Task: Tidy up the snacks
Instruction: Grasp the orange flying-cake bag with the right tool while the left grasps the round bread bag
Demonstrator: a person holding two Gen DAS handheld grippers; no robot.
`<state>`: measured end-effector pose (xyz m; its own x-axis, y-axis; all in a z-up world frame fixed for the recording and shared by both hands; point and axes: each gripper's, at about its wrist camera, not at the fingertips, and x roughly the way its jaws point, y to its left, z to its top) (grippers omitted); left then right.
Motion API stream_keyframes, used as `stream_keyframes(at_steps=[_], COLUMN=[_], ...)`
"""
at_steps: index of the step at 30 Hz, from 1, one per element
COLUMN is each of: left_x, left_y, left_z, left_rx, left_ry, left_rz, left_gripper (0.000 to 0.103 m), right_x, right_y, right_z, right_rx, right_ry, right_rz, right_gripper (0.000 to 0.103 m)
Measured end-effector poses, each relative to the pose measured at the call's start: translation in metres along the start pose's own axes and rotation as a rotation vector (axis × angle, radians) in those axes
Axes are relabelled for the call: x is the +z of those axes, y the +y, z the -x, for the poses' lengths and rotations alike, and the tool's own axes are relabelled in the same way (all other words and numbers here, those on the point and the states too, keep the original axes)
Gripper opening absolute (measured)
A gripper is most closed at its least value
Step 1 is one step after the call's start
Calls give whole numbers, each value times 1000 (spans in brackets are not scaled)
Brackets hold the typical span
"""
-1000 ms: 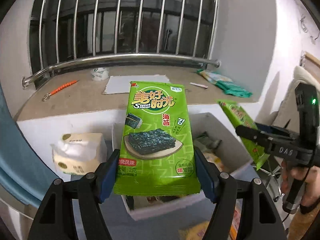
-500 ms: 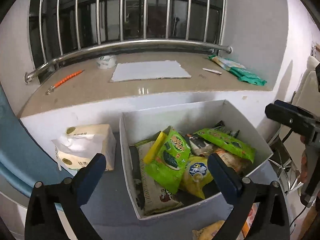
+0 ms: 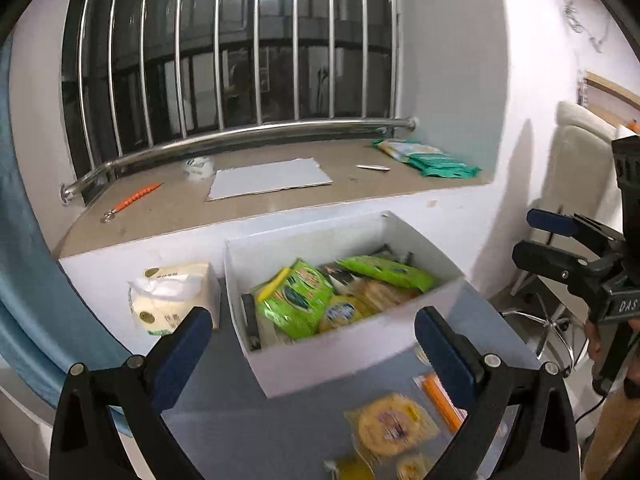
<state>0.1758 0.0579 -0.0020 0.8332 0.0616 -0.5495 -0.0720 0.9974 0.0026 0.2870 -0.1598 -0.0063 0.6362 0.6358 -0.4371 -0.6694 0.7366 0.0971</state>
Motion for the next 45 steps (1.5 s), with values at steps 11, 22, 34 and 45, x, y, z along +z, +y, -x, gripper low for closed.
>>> stream_keyframes(at_steps=[11,22,34,45], left_x=[-89,-118,-136,-147], left_y=[-35,-36,-33,-37], left_z=[73,82,67,30], left_rx=[-39,57,22,-53], left_ry=[12,59,124,207], left_rz=[133,154,172,183], left_gripper=[103,103,103,103], right_x=[-94,-164,-190,-200], right_y=[9,1,4,11], right_z=[89,56,-32,-57], right_rx=[-45,-63,-105,-145], right_ry=[49,208,374,434], right_rz=[-54,-144,-124,-30], right_gripper=[103,103,103,61])
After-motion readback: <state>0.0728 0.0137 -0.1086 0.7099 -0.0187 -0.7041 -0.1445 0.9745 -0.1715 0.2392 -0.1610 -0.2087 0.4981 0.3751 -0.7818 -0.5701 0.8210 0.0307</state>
